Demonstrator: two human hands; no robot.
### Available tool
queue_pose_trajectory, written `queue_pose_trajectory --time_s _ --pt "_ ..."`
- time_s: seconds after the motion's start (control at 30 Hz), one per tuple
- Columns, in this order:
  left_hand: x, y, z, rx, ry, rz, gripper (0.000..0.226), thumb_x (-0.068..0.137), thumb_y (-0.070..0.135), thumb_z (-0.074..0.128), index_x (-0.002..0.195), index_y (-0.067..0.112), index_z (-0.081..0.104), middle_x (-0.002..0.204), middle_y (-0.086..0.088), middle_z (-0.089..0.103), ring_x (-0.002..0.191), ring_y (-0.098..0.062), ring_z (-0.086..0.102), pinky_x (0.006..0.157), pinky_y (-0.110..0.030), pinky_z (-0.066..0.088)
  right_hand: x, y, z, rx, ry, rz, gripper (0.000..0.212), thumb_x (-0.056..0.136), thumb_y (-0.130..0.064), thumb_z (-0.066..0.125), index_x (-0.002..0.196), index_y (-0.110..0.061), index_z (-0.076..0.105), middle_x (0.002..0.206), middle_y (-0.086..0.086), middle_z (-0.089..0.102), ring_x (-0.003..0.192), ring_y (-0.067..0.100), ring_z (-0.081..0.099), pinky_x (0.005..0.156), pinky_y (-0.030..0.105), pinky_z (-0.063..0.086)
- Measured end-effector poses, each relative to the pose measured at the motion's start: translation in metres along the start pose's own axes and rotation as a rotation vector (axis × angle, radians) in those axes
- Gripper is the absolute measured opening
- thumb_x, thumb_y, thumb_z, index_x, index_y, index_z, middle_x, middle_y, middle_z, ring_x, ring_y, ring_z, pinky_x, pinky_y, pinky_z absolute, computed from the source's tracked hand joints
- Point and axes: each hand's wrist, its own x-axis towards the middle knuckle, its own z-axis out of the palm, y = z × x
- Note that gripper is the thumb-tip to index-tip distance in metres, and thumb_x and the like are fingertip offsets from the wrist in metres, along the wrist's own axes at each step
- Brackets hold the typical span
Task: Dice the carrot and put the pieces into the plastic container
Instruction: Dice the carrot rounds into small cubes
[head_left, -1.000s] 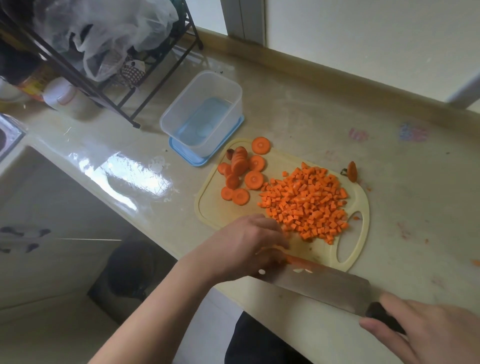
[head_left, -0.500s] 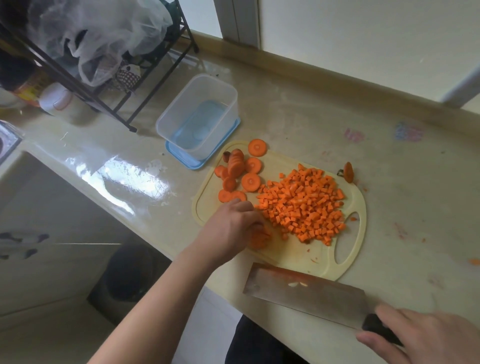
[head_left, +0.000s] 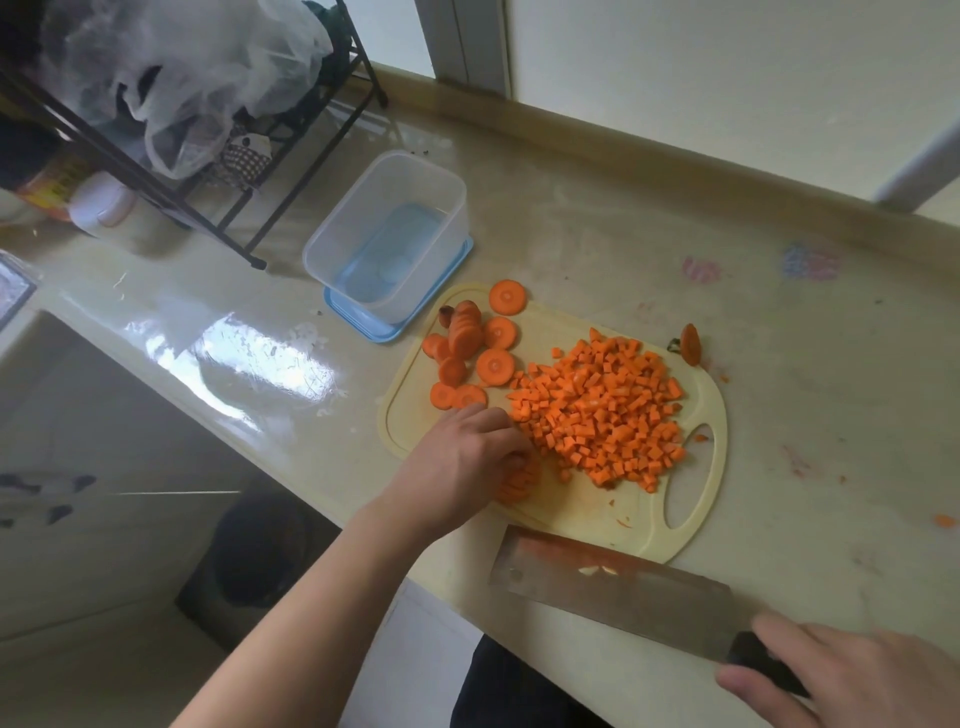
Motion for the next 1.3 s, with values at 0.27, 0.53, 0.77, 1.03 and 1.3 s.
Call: queue_pose_trajectory --time_s 0.27,0.53,0.77,1.03,1.3 --pt "-0.004 -0.002 0.001 0.043 0.01 0.02 0.027 0.095 0.021 0.051 0.101 0.016 0.076 0.096 -0.002 0.067 0.08 -0.026 0.057 0.067 -0.044 0.051 -0.003 0.002 -0.001 -0.014 -0.057 0.051 0.057 0.084 -0.079 0.024 0.063 -0.03 0.043 0.039 -0.015 0.047 0.027 0.008 0.045 0.024 0.03 0.035" --pt "-0.014 -0.007 0.001 0.063 0.023 0.088 0.021 0.099 0.018 0.057 0.11 0.017 0.075 0.113 -0.001 0.067 0.091 -0.027 0.06 0.076 -0.045 0.052 -0.005 0.003 -0.001 -0.014 -0.09 0.086 0.059 0.083 -0.081 0.025 0.06 -0.03 0.045 0.041 -0.018 0.048 0.029 0.006 0.046 0.025 0.029 0.037" --pt "-0.015 -0.013 -0.007 0.097 -0.017 0.148 0.022 0.097 0.021 0.06 0.115 0.015 0.07 0.12 -0.002 0.063 0.101 -0.028 0.06 0.08 -0.047 0.052 -0.009 0.003 0.0 0.0 -0.089 0.107 0.06 0.083 -0.08 0.025 0.06 -0.03 0.046 0.041 -0.017 0.049 0.029 0.007 0.046 0.025 0.029 0.037" --pt "-0.012 -0.006 0.0 0.115 -0.007 0.198 0.023 0.099 0.027 0.058 0.11 0.015 0.074 0.115 -0.001 0.068 0.1 -0.026 0.06 0.081 -0.041 0.05 -0.009 0.001 0.003 0.034 -0.072 0.114 0.053 0.083 -0.081 0.024 0.072 -0.03 0.038 0.04 -0.016 0.049 0.028 0.006 0.045 0.026 0.026 0.038" --pt "-0.015 0.0 0.004 0.162 0.011 0.238 0.026 0.1 0.023 0.055 0.109 0.01 0.075 0.112 -0.005 0.071 0.097 -0.027 0.064 0.081 -0.04 0.051 -0.01 0.004 0.002 0.007 -0.085 0.112 0.057 0.082 -0.081 0.024 0.061 -0.031 0.043 0.039 -0.018 0.045 0.028 0.006 0.044 0.025 0.028 0.036"
